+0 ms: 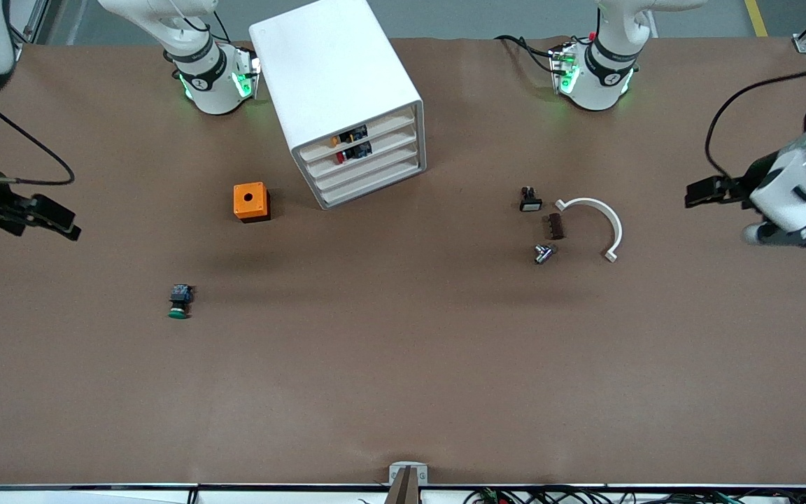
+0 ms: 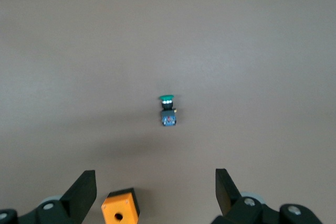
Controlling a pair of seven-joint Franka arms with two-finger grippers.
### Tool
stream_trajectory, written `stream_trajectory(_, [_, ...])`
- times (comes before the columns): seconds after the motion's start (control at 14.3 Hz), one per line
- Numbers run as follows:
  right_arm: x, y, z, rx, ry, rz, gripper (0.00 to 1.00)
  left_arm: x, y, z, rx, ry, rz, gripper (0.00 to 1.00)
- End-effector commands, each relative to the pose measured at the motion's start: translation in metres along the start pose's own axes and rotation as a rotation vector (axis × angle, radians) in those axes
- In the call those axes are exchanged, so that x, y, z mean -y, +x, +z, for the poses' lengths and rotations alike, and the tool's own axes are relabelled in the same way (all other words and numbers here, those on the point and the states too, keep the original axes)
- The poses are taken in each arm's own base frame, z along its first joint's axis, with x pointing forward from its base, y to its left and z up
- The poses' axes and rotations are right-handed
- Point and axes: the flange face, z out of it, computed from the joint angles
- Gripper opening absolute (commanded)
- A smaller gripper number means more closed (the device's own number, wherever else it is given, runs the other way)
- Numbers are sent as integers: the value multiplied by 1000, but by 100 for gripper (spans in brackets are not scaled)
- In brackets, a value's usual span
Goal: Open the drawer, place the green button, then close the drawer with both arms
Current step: 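Grasp the green button with the right gripper while the left gripper reaches the drawer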
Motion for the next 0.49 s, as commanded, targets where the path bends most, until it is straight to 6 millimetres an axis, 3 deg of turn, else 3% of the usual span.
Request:
stream_trajectory(0.0, [7, -8, 50, -3, 17, -72, 100, -20, 32, 51, 104, 1, 17, 100])
stream_trajectory(0.07, [9, -11, 69, 5, 16, -79, 100, -29, 38, 65, 129, 6, 7, 100])
stream_trajectory(0.42, [47, -13, 171, 29, 12, -140, 100, -112, 57, 130, 213, 96, -59, 100])
